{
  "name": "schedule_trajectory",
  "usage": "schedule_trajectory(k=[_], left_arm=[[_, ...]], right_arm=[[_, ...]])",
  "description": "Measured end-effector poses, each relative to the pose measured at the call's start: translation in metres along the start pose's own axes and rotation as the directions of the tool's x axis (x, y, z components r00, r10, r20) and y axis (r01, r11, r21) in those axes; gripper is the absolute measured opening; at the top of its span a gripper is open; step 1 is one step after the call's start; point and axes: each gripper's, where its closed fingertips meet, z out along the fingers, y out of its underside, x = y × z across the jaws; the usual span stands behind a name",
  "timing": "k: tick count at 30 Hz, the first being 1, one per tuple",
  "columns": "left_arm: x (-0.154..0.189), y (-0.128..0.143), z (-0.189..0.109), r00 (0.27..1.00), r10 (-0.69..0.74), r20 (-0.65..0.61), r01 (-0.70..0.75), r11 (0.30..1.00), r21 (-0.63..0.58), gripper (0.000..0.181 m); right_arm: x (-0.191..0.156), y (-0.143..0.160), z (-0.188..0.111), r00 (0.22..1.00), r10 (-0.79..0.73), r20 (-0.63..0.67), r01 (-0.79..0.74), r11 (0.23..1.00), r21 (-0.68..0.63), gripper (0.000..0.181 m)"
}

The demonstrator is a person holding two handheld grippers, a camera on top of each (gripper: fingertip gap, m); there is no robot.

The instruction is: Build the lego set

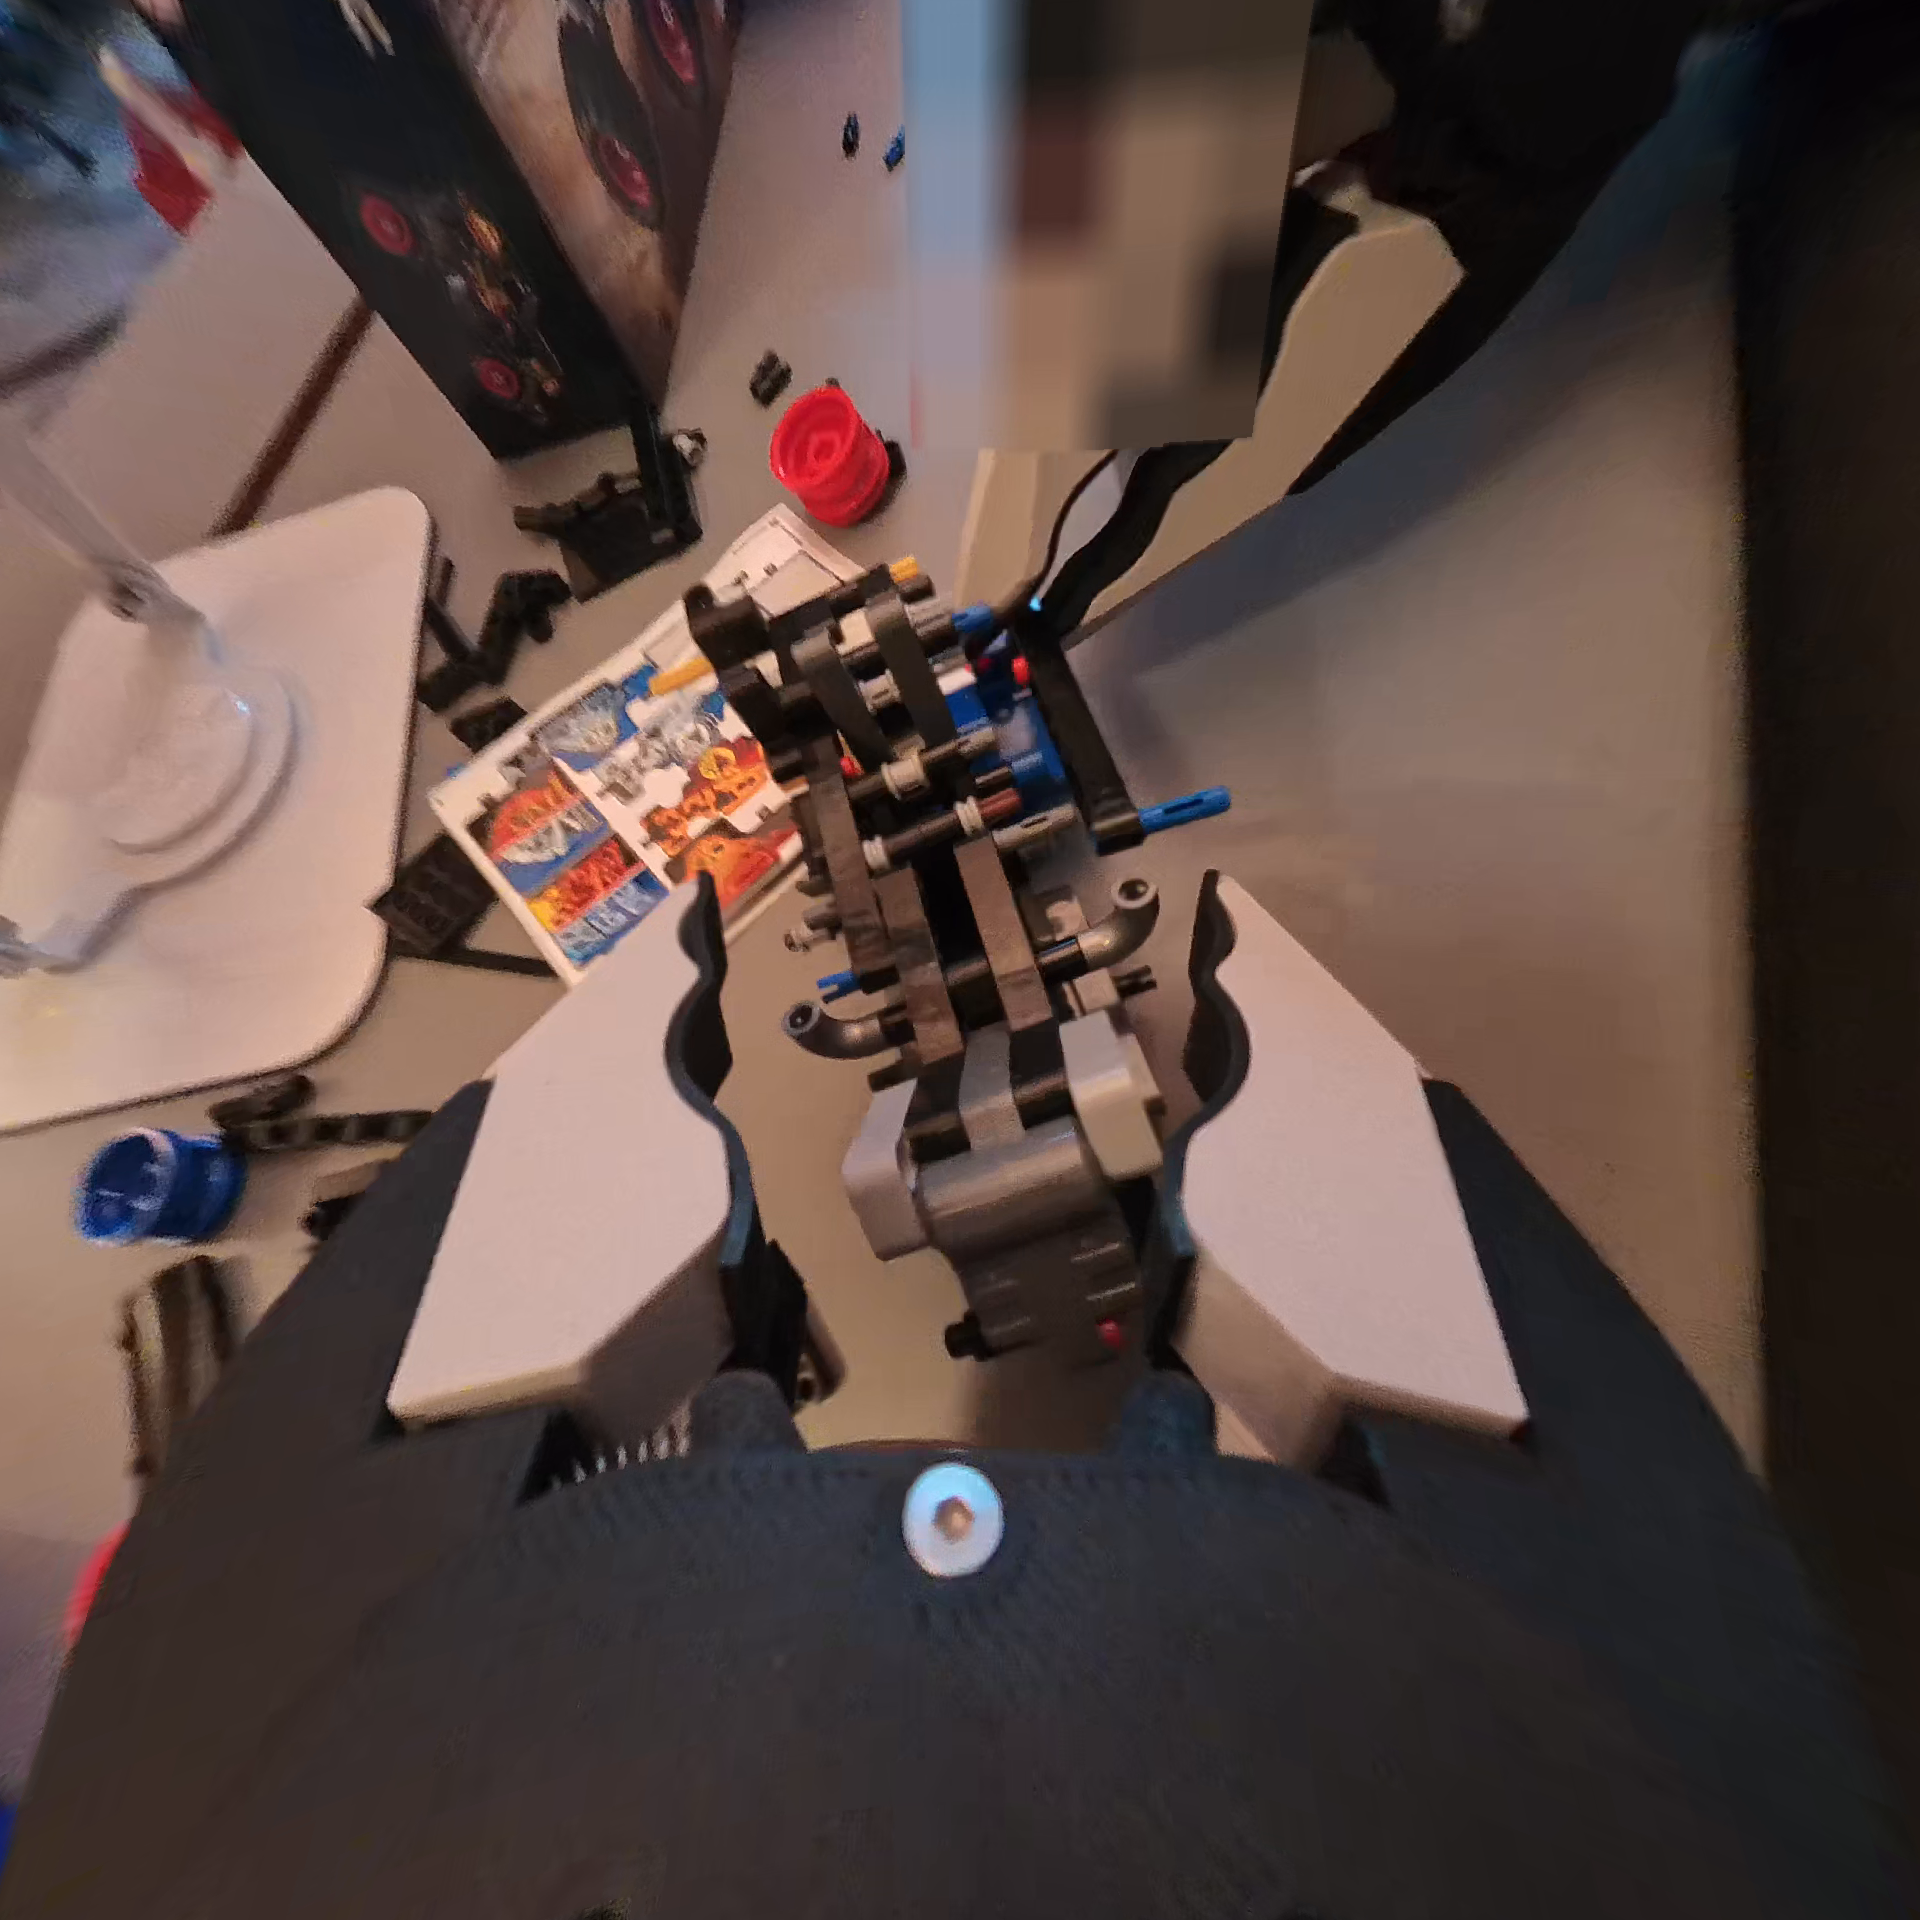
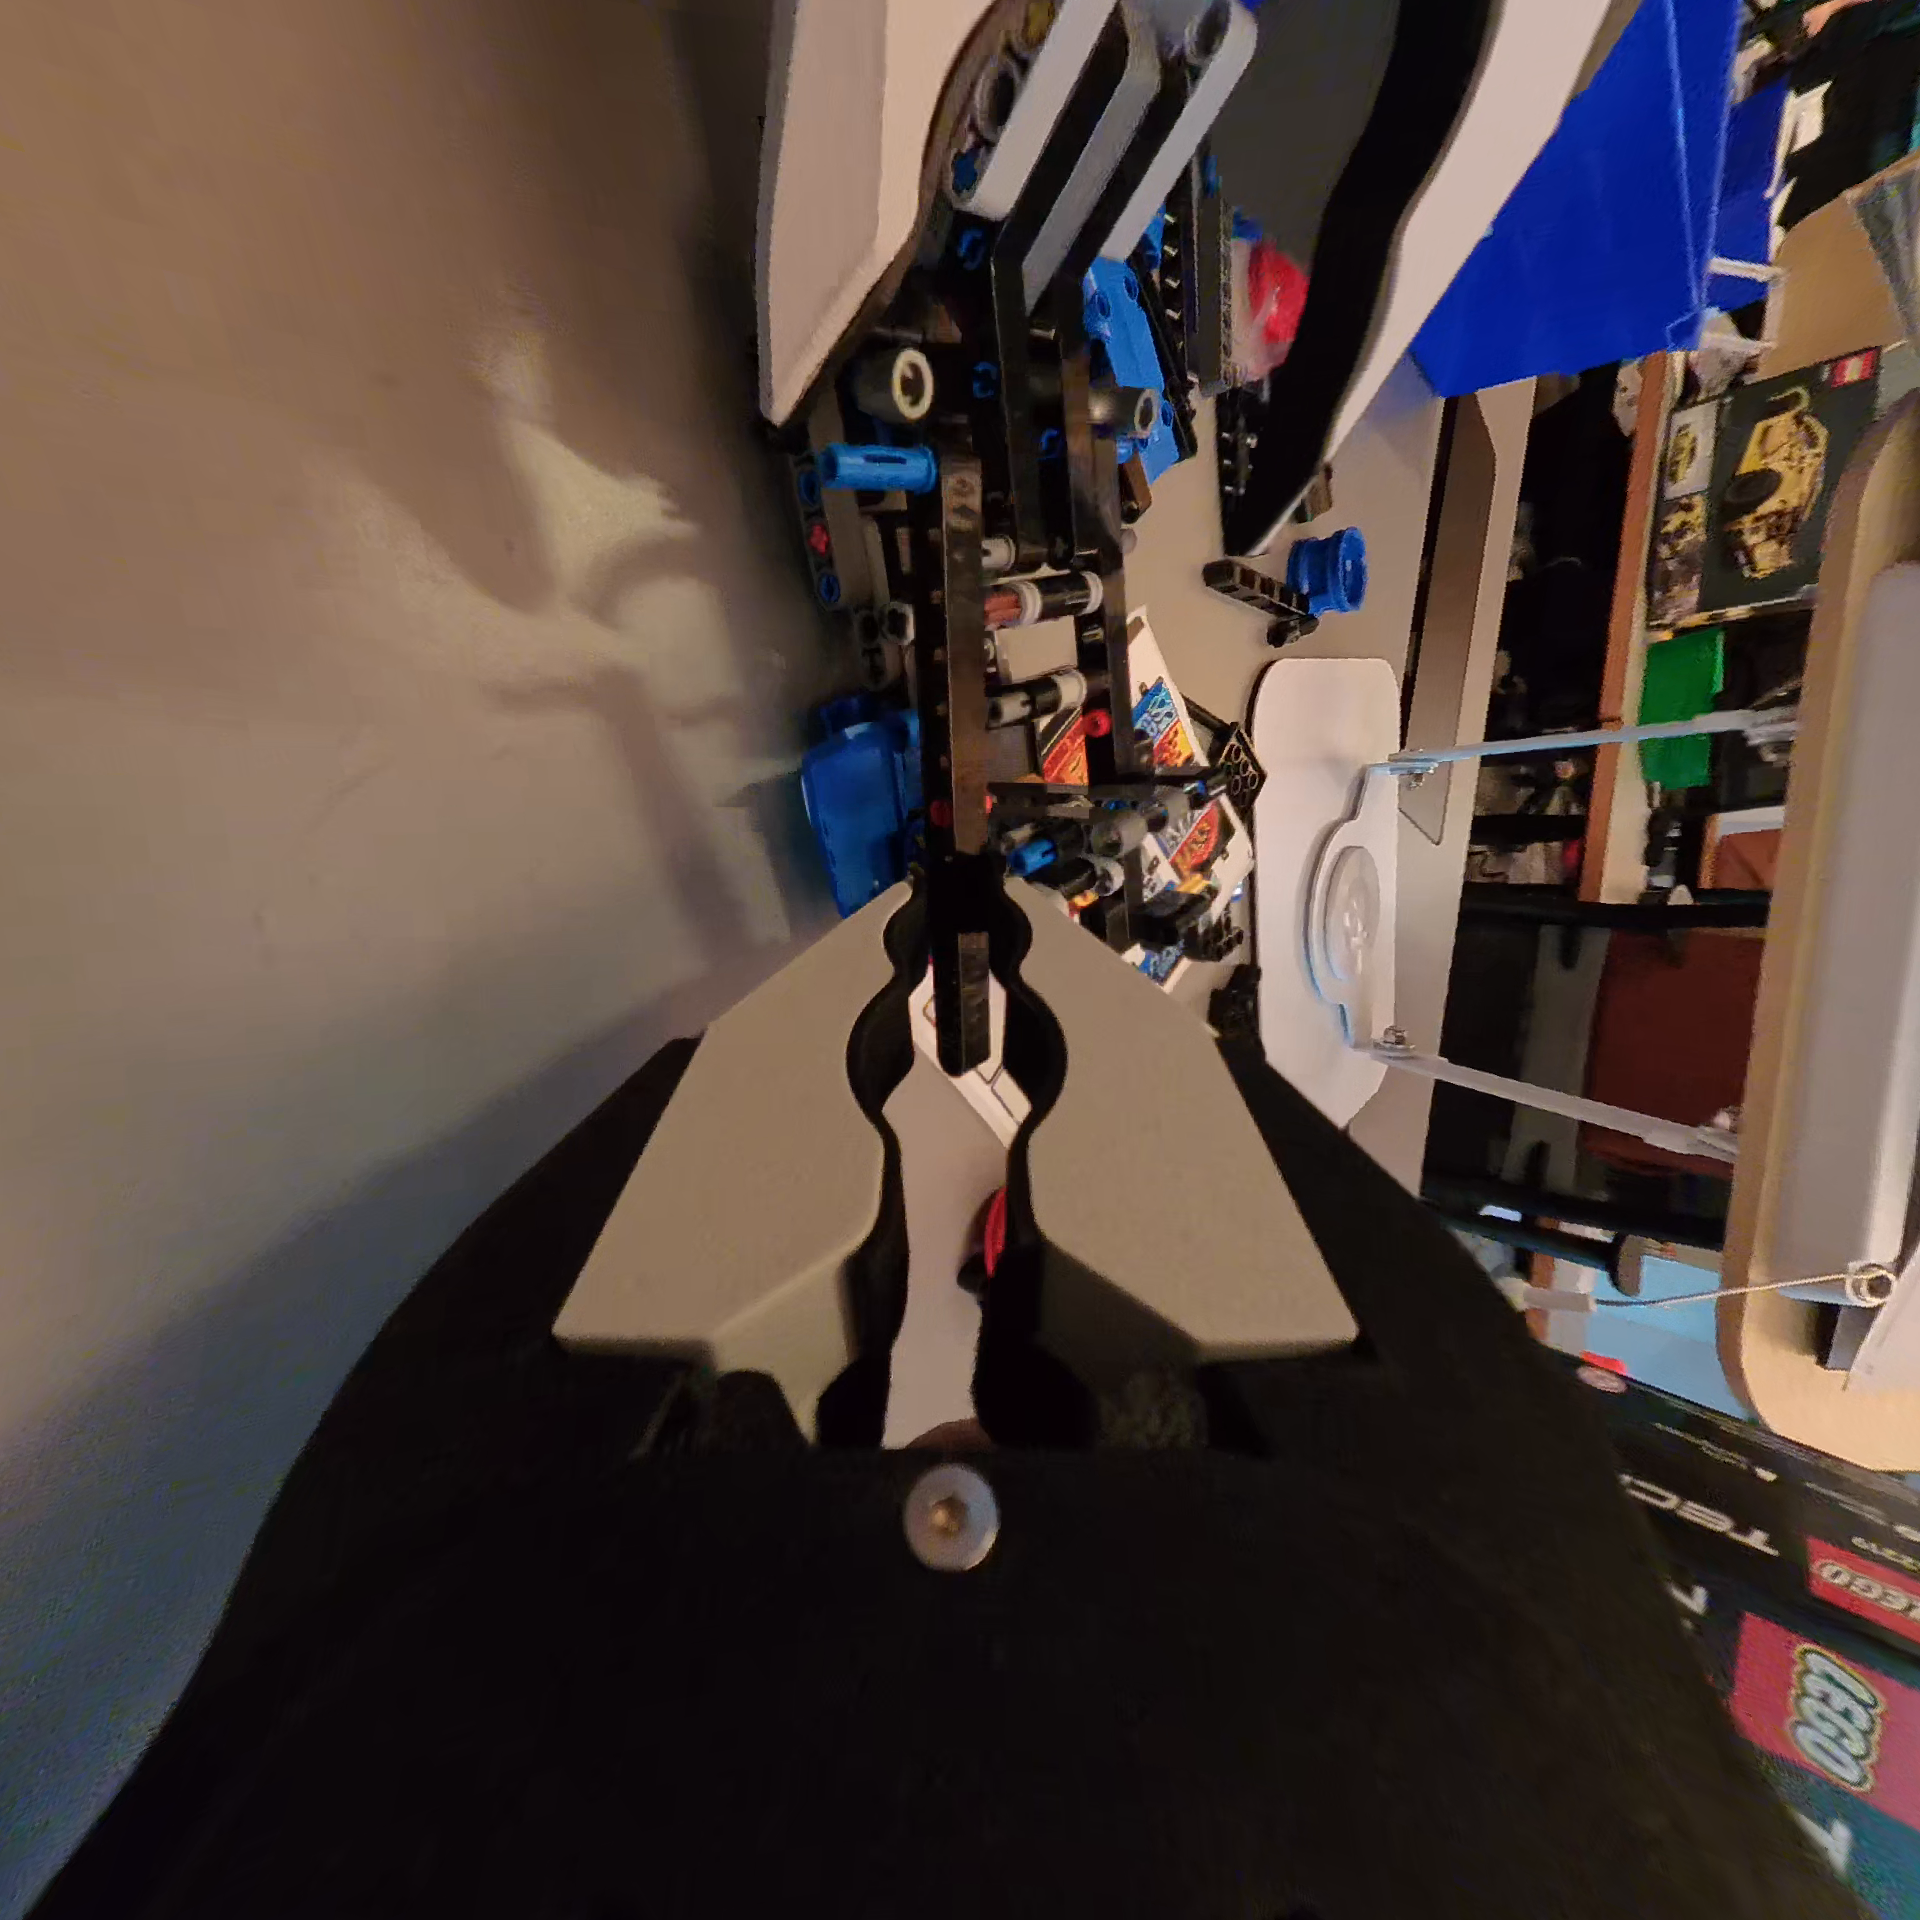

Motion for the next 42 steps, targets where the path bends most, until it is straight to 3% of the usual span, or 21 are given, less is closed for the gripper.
schedule_trajectory(k=[8,17,26,32,40,42], left_arm=[[0.012,-0.031,-0.012,0.935,0.329,0.134,-0.341,0.937,0.079,0.064],[0.026,-0.041,-0.008,0.854,0.487,0.182,-0.506,0.859,0.074,0.016],[0.036,-0.048,-0.015,0.842,0.512,0.169,-0.532,0.840,0.106,0.029],[0.043,-0.049,-0.010,0.806,0.566,0.170,-0.584,0.808,0.076,0.006],[0.045,-0.051,-0.010,0.797,0.578,0.178,-0.598,0.797,0.090,0.005],[0.042,-0.057,-0.013,0.805,0.555,0.212,-0.584,0.804,0.112,0.013]], right_arm=[[0.004,0.003,0.008,0.997,0.057,0.059,-0.059,0.998,0.022,0.008],[0.008,0.011,0.005,0.982,0.145,0.120,-0.151,0.987,0.045,0.008],[-0.002,-0.001,-0.008,0.949,0.186,0.254,-0.225,0.965,0.134,0.008],[-0.008,-0.013,-0.016,0.916,0.205,0.344,-0.285,0.937,0.200,0.008],[-0.007,-0.013,-0.015,0.899,0.233,0.371,-0.326,0.922,0.211,0.008],[-0.006,-0.010,-0.014,0.897,0.242,0.370,-0.329,0.924,0.196,0.008]])
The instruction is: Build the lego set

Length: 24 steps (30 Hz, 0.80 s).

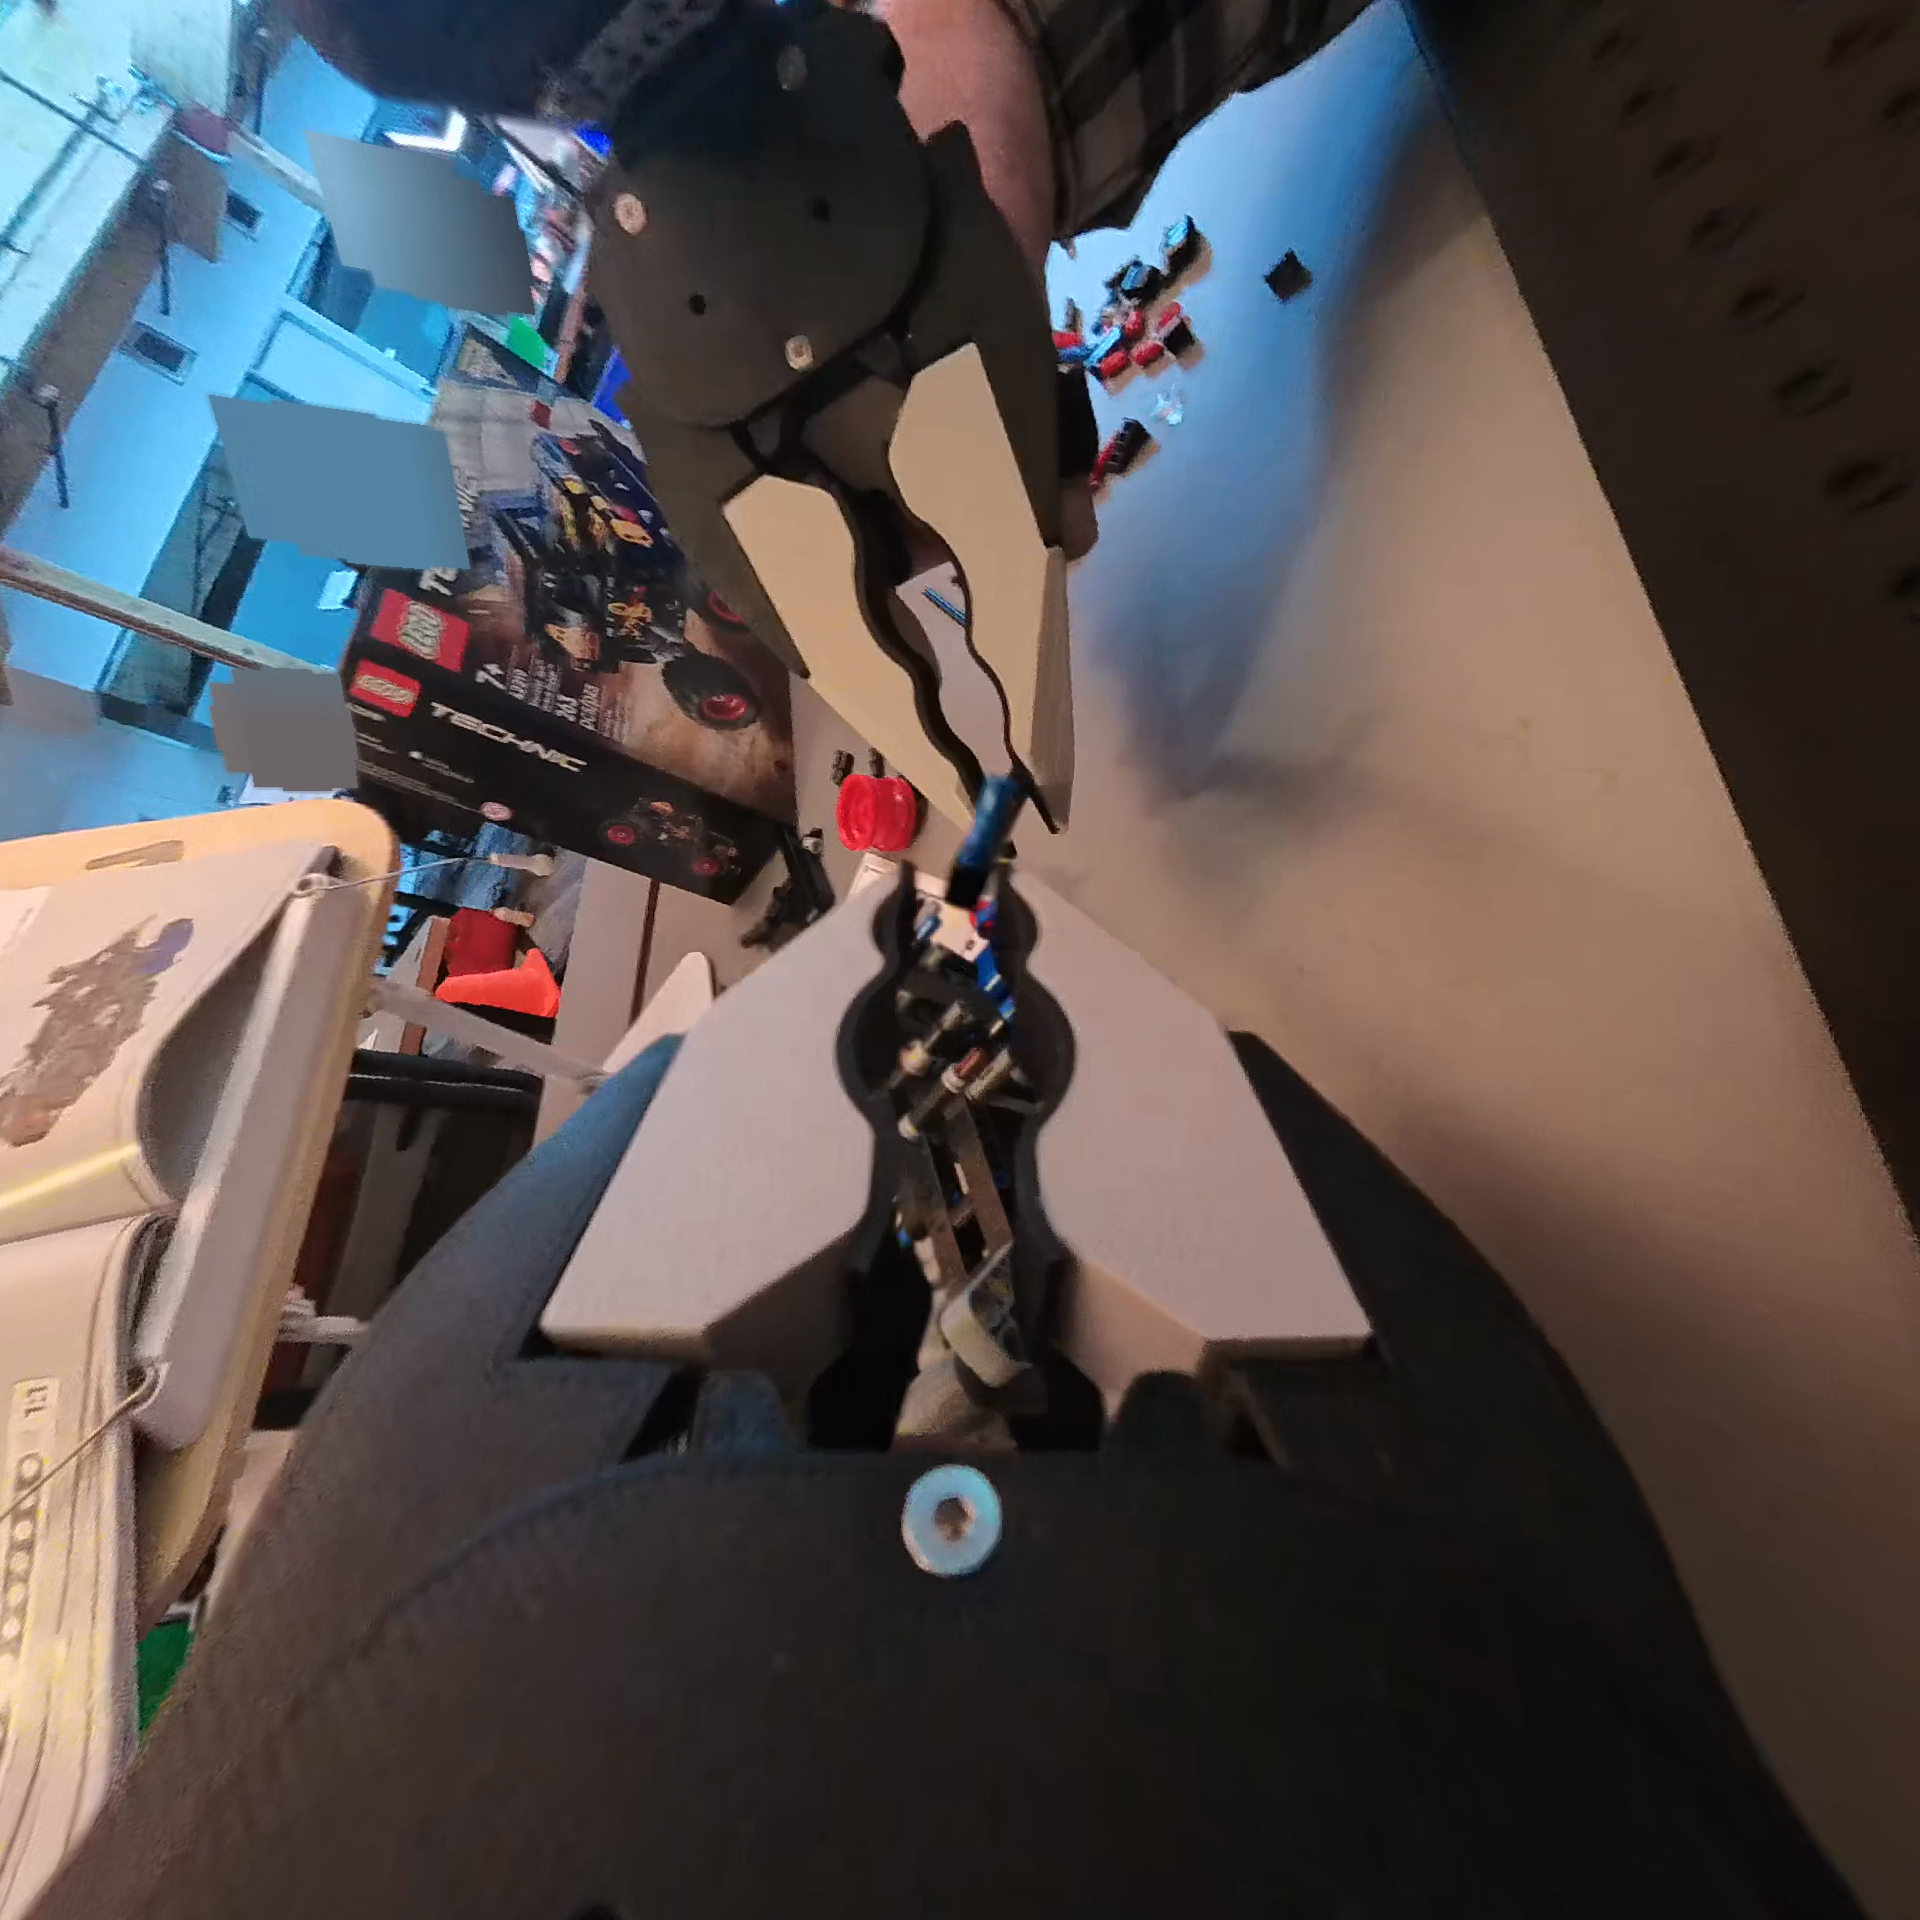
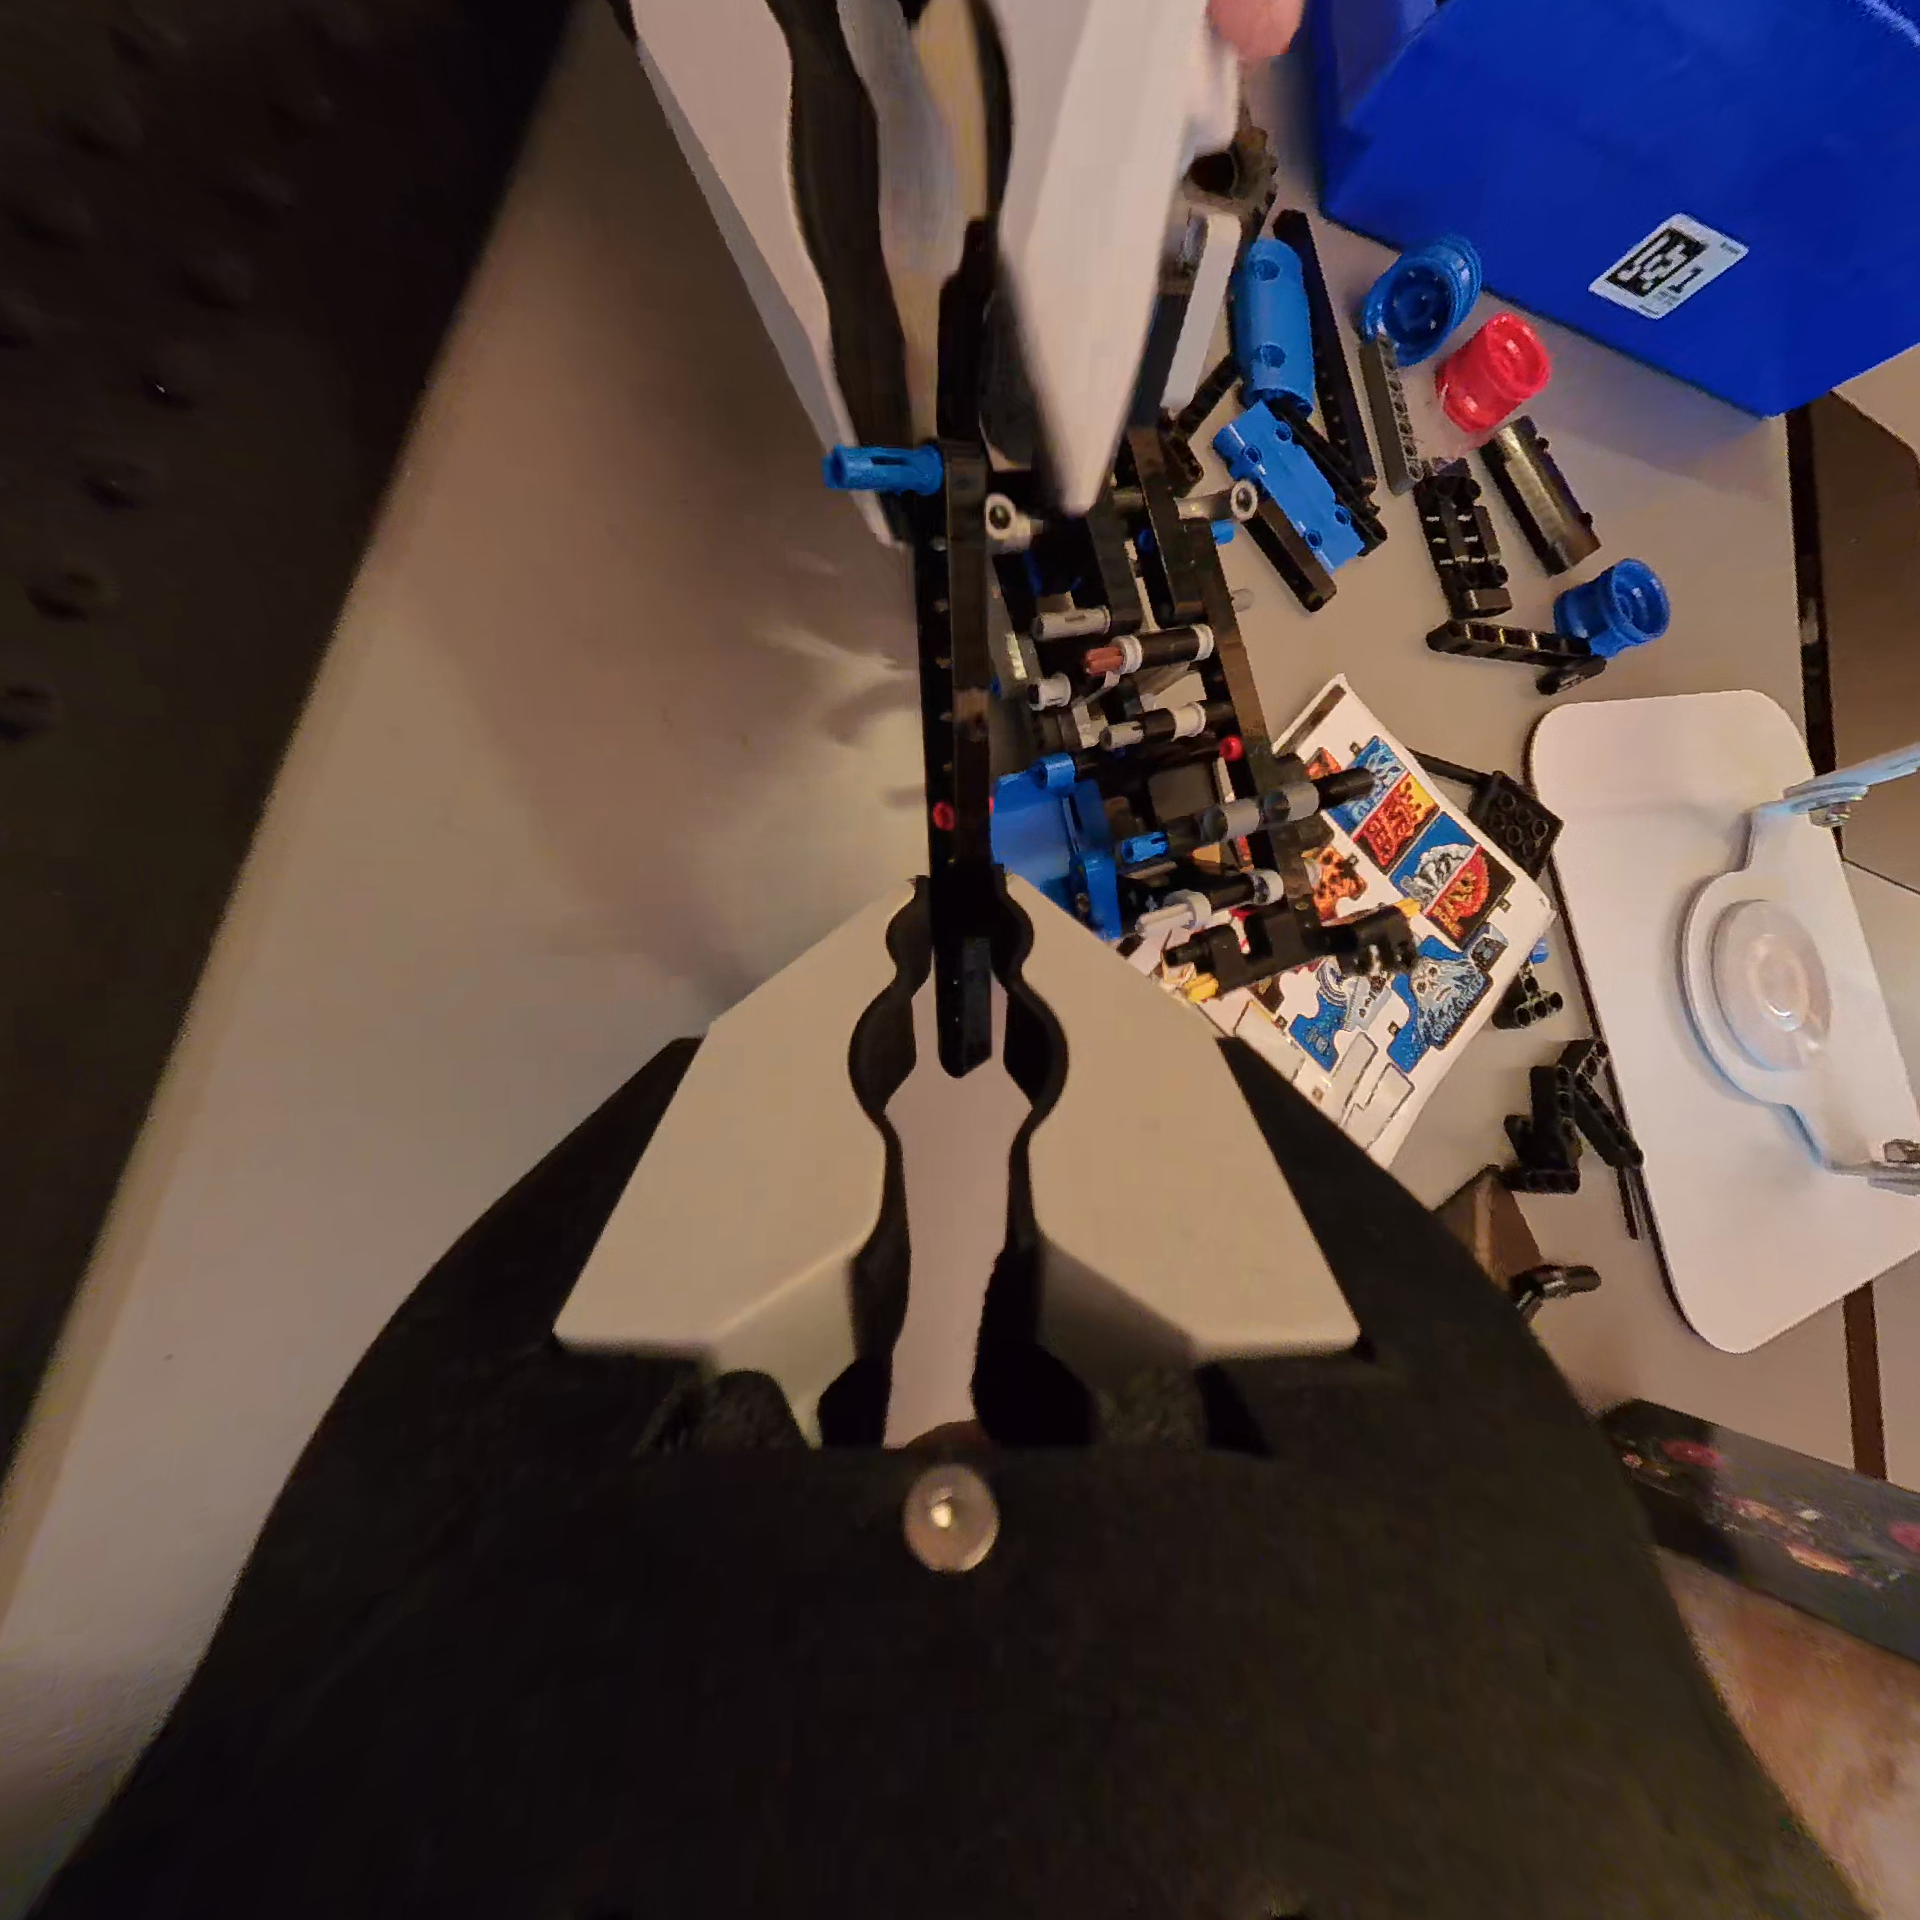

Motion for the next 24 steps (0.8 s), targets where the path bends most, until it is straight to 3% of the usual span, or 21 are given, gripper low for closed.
schedule_trajectory(k=[2,4,6,11,16,24], left_arm=[[-0.002,-0.003,-0.001,1.000,0.003,0.013,-0.003,1.000,0.007,0.023],[0.001,-0.003,-0.001,1.000,0.030,0.003,-0.030,1.000,-0.002,0.020],[0.003,-0.004,0.000,0.999,0.054,0.003,-0.054,0.999,-0.009,0.005],[-0.001,0.000,0.001,0.998,0.053,0.025,-0.053,0.998,-0.017,0.002],[-0.006,0.004,-0.001,0.998,0.044,0.049,-0.043,0.999,-0.015,0.002],[-0.011,0.007,-0.003,0.995,0.051,0.084,-0.049,0.998,-0.025,0.002]], right_arm=[[0.001,0.005,0.001,1.000,-0.005,-0.007,0.005,1.000,-0.023,0.008],[0.001,0.005,0.003,1.000,0.004,0.000,-0.004,1.000,-0.020,0.008],[0.002,0.004,0.003,1.000,0.009,-0.006,-0.009,1.000,-0.019,0.008],[0.010,0.003,0.000,0.998,0.056,-0.021,-0.056,0.998,0.016,0.009],[0.013,0.012,-0.001,0.994,0.107,-0.007,-0.107,0.994,0.010,0.023],[0.025,0.027,-0.006,0.979,0.203,-0.021,-0.202,0.979,0.011,0.011]])
